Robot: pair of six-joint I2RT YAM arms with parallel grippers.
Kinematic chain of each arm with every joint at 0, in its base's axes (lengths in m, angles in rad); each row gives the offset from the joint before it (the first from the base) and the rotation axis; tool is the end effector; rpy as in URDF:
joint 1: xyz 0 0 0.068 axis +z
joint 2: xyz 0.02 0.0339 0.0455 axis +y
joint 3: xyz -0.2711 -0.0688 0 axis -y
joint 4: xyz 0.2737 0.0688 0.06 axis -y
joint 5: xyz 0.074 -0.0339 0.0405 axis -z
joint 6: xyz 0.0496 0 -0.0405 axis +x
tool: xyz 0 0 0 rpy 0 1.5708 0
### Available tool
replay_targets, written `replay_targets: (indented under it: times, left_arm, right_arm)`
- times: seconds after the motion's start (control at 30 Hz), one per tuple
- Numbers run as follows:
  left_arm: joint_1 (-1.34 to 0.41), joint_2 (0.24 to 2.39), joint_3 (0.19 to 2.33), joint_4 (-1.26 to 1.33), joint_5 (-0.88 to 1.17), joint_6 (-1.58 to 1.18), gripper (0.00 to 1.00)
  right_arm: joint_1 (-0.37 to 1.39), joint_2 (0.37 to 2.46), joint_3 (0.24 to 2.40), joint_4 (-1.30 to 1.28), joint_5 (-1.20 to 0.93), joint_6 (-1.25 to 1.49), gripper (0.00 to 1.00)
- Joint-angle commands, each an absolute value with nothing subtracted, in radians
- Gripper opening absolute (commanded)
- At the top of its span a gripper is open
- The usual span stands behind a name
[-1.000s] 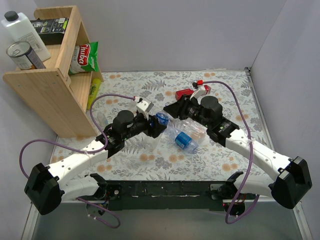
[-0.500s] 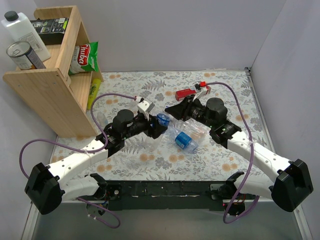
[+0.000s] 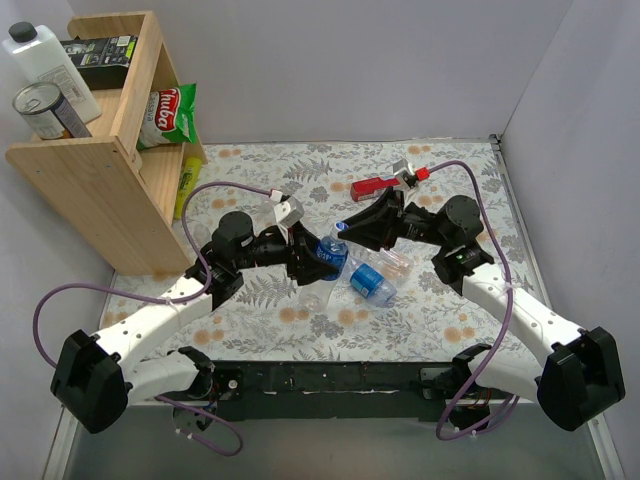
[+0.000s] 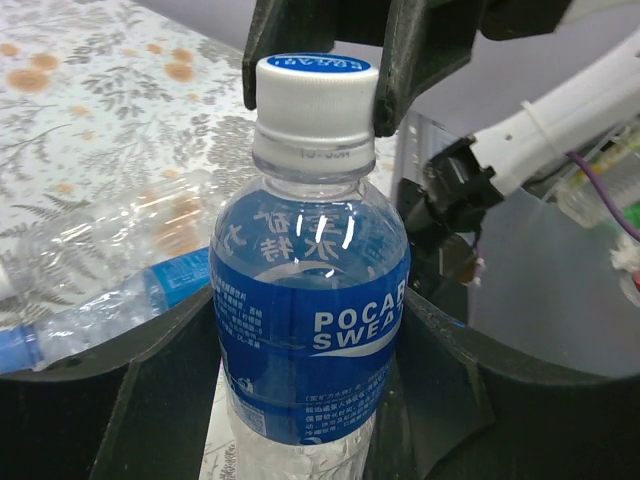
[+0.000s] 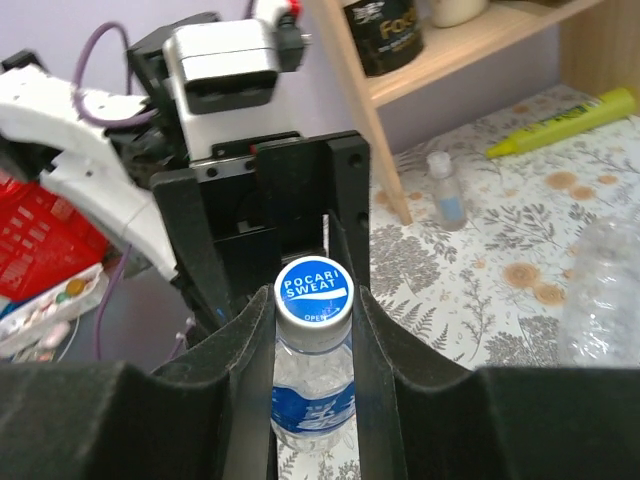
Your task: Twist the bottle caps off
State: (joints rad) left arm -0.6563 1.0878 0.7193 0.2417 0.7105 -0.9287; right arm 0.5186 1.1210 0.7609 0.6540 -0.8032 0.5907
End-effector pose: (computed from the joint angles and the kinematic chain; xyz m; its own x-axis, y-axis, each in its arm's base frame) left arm 0.2035 -0.1975 0.2969 -0.8409 -0.1186 -0.5280 0.5037 0.1850 -0.8438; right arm 0.2283 0.1714 0.3488 -0.3159 0.2650 -0.9110 -0.9228 0.1374 0.3599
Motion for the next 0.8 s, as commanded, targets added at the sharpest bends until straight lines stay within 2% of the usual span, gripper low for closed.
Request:
replay_targets:
  times: [0.0,0.17,0.23,0.27,0.33,0.37,0.4,0.5,0.6,0.67,0.77]
  left_arm:
    - [-0.666,1.091,0.747,0.35,0.959,-0.965,0.03]
    - [-0.663,1.062,0.732,0.338,0.875,-0.95,0.03]
    - [-0.663,1.058,0.735,0.324,0.83,-0.939,0.03]
    - [-0.663,1.06,0.736,0.299,0.771,-0.931,0.03]
    - [-0.663,1.065,0.75,0.261,0.698,-0.898,0.03]
    - [-0.663,1.063,0.753,0.226,0.61,-0.89,0.03]
    - [-0.663,1.06,0.753,0.215,0.571,-0.881,0.03]
    - [-0.676,1.046,0.753,0.173,0.398,-0.856,0.02]
    - [-0.696,1.072,0.767,0.129,0.277,-0.85,0.02]
    - [-0.709,1.088,0.775,0.104,0.255,-0.85,0.02]
    - [-0.716,1.108,0.784,0.095,0.25,-0.85,0.02]
  right_arm:
    - [0.529,1.14,0.791,0.712,-0.969,0.523,0.01]
    - [0.526,1.137,0.831,0.57,-0.93,0.436,0.03]
    - [0.52,1.137,0.848,0.522,-0.862,0.422,0.16]
    - [0.517,1.137,0.851,0.509,-0.845,0.422,0.34]
    - [0.511,1.131,0.857,0.477,-0.787,0.432,0.5]
    - [0.508,1.128,0.864,0.462,-0.763,0.433,0.63]
    - [0.508,1.121,0.868,0.412,-0.689,0.434,0.69]
    - [0.509,1.114,0.879,0.31,-0.513,0.457,0.74]
    - [0.521,1.089,0.804,0.438,-0.465,0.552,0.79]
    - [0.544,1.085,0.788,0.505,-0.43,0.578,0.79]
    - [0.619,1.098,0.822,0.461,-0.341,0.548,0.79]
